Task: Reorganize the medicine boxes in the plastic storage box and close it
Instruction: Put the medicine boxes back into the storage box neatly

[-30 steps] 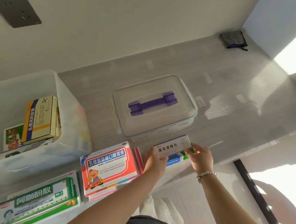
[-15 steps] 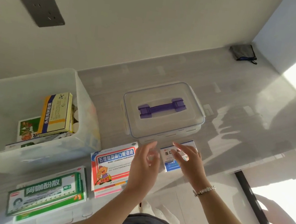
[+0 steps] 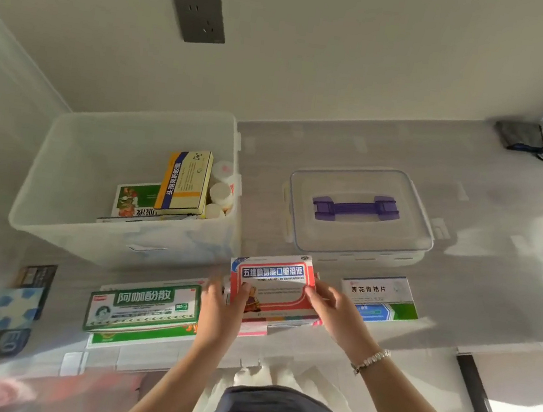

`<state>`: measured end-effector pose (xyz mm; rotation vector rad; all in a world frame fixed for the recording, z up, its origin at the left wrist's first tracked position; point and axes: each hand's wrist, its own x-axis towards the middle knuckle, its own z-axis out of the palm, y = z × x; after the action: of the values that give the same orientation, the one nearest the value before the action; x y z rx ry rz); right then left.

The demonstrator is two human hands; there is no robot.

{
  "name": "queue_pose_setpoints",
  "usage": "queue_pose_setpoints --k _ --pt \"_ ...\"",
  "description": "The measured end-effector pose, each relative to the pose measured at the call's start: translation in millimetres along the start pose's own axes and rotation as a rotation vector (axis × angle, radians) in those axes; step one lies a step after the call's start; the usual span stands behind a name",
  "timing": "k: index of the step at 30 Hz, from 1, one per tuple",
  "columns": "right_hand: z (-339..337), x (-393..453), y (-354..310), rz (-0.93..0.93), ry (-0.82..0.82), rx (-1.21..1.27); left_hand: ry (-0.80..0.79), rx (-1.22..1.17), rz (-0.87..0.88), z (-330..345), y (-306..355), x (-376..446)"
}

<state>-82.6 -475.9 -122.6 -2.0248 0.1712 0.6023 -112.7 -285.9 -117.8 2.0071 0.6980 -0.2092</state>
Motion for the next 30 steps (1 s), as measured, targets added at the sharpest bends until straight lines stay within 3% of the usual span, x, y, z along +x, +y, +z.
queue_pose_setpoints --k 8,14,17,23,30 --pt "12 -1 -7 0.028 0.004 -0.102 -0.150 -0.032 -0.022 -8 -6 0" --pt "9 -17 -24 -0.004 0.183 -0.135 -0.131 -0.111 0.100 -23 13 -13" --pt "4 -34 -40 -0.052 0.253 -0.046 -0.127 -0.170 0.133 -45 25 -21" --pt "-7 -63 -90 -0.109 0.229 0.205 -0.200 -0.307 0.233 -105 51 -41" --pt "12 -62 -152 -0.283 0.230 0.299 -0.149 -0.418 0.291 -165 65 -26"
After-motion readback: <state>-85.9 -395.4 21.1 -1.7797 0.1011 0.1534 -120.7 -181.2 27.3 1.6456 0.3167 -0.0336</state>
